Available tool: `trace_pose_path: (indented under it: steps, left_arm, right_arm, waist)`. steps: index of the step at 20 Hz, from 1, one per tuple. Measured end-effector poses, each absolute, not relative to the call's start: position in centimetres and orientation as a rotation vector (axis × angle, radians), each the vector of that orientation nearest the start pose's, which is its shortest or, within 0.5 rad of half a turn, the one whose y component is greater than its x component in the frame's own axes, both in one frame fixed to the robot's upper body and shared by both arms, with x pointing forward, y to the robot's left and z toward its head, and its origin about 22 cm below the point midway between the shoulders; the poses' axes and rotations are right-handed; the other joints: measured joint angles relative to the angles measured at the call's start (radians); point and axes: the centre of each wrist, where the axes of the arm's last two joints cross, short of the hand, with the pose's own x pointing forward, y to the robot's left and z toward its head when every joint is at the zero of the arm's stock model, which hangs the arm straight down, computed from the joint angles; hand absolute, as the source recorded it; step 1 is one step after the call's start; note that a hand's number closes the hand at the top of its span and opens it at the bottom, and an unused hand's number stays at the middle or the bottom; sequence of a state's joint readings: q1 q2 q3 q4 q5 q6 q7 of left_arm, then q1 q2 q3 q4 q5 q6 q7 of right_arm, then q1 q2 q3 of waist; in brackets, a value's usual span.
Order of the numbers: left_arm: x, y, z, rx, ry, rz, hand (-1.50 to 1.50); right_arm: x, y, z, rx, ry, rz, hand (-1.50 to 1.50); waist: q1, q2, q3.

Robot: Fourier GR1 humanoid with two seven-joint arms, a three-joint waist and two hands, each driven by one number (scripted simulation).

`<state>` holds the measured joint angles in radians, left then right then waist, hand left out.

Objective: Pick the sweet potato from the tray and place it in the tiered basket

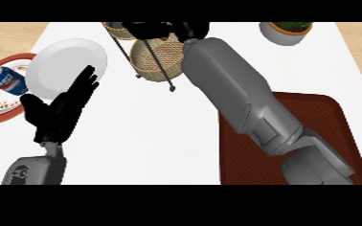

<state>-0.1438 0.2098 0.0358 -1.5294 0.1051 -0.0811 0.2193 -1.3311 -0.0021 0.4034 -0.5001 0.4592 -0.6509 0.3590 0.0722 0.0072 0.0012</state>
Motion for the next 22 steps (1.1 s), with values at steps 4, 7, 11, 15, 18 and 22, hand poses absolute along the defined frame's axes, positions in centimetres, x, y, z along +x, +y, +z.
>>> trace_pose_path:
  steps: [4, 7, 11, 15, 18, 22]
  left_arm:
    - [27.7, 26.7, 4.2, 0.022, -1.44, -0.154, 0.0]
    - [27.9, 26.4, 4.1, 0.024, -1.441, -0.151, 0.0]
    - [27.4, 26.7, 3.8, 0.031, -1.436, -0.145, 0.0]
    - [27.1, 27.1, 3.8, 0.042, -1.431, -0.129, 0.0]
    - [26.7, 27.8, 3.7, 0.048, -1.432, -0.119, 0.0]
    - [26.5, 28.2, 3.4, 0.063, -1.429, -0.105, 0.0]
  right_arm:
    - [42.9, -0.6, 16.9, -0.792, -1.809, 0.499, -1.5]
    - [43.0, -0.9, 17.1, -0.729, -1.817, 0.404, -1.5]
    - [43.1, -1.2, 18.2, -0.611, -1.829, 0.251, -1.5]
    - [43.4, -2.2, 18.7, -0.51, -1.85, 0.072, -1.5]
    - [43.9, -3.6, 19.2, -0.459, -1.855, -0.047, -1.5]
    - [44.7, -6.6, 19.9, -0.467, -1.869, -0.179, -1.5]
  waist:
    - [0.003, 0.005, -0.001]
    - [0.0, 0.007, -0.001]
    - [-0.006, 0.007, -0.001]
    - [-0.023, 0.004, -0.001]
    - [-0.032, 0.003, -0.001]
    - [-0.049, -0.001, -0.001]
